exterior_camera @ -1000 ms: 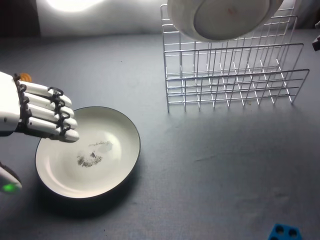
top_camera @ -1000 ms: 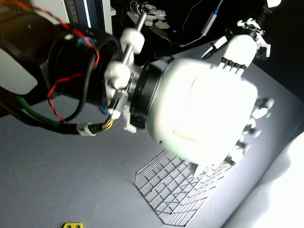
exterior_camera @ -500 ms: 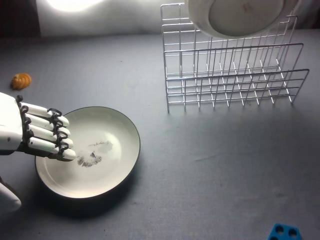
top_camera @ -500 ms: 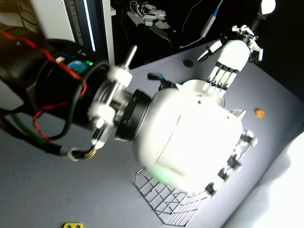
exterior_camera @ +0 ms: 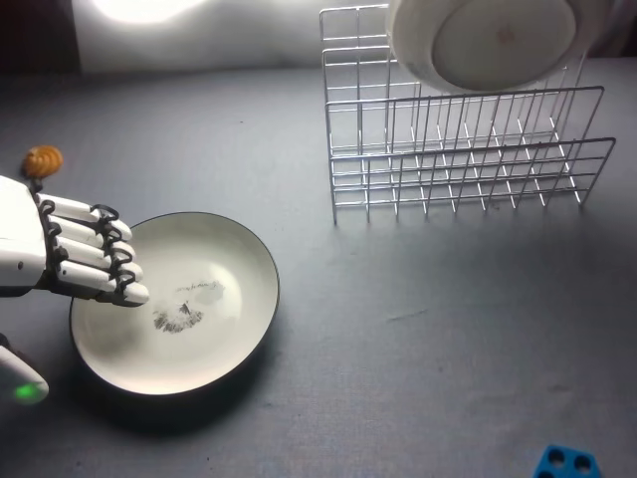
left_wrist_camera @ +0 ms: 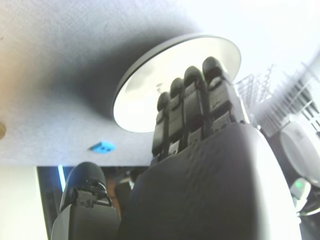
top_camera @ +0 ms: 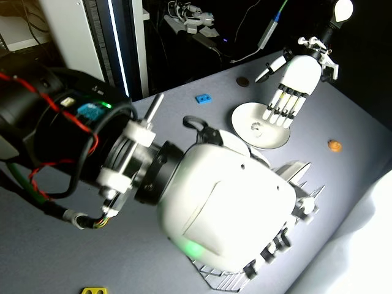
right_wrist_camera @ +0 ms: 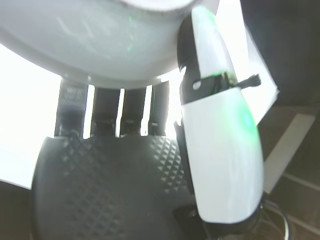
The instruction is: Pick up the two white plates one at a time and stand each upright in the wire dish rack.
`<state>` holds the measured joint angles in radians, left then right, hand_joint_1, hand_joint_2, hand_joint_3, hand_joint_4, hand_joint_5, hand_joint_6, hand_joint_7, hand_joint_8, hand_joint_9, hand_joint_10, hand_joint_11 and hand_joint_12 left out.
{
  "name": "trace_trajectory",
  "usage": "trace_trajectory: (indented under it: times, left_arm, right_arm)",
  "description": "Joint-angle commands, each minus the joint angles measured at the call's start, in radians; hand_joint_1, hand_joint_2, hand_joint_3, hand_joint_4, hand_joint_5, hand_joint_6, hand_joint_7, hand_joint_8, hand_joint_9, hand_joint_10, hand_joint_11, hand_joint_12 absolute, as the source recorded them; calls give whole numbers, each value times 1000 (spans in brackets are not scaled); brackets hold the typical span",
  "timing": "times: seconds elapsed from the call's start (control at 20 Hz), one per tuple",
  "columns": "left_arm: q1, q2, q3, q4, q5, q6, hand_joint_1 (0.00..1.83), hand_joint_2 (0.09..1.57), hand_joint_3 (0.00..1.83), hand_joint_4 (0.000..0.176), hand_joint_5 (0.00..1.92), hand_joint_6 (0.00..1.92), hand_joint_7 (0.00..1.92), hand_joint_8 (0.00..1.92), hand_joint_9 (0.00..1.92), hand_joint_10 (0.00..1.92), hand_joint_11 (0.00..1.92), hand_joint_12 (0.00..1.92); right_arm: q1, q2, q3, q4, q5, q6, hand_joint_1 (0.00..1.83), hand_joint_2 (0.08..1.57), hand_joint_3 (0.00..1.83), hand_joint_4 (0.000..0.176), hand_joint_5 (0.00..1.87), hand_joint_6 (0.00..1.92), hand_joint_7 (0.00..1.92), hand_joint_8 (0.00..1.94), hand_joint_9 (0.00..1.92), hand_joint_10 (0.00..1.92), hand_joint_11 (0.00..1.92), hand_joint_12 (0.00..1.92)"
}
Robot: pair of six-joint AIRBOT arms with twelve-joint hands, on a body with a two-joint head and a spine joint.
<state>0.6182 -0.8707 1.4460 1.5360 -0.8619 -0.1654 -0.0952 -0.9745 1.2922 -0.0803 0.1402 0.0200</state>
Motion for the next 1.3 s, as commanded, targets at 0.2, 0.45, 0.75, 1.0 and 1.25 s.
trace_trajectory:
  times: [0.2,0.45,0.75,1.0,1.25]
  left_arm:
    - [-2,-2,13,-56,-16,-1,0,1120,0,0,129,2,149,1,124,0,0,244]
    - [-2,-4,14,-56,-11,-10,0,1114,0,0,139,1,139,1,118,0,0,273]
    - [-2,-6,17,-57,-9,-17,0,1121,0,0,153,0,155,1,140,1,0,295]
    - [-1,-8,19,-57,-7,-19,0,1123,1,0,131,2,142,2,114,2,0,199]
    - [0,-10,22,-57,-1,-22,0,1117,0,0,148,5,162,5,148,4,0,291]
  right_arm:
    - [-9,4,16,25,152,73,1194,1156,2,21,863,1192,959,1022,1073,545,795,1301]
    - [-30,-3,31,25,158,102,1195,1155,0,24,871,1181,961,1016,1077,533,800,1304]
    - [-73,-14,50,24,174,107,1195,1154,0,25,873,1168,962,1029,1097,501,791,1333]
    - [-90,-22,62,-43,200,108,1203,1140,0,30,911,1124,979,985,1093,501,800,1318]
    - [-106,-27,69,-81,218,107,1204,1137,0,30,915,1114,986,978,1102,499,802,1321]
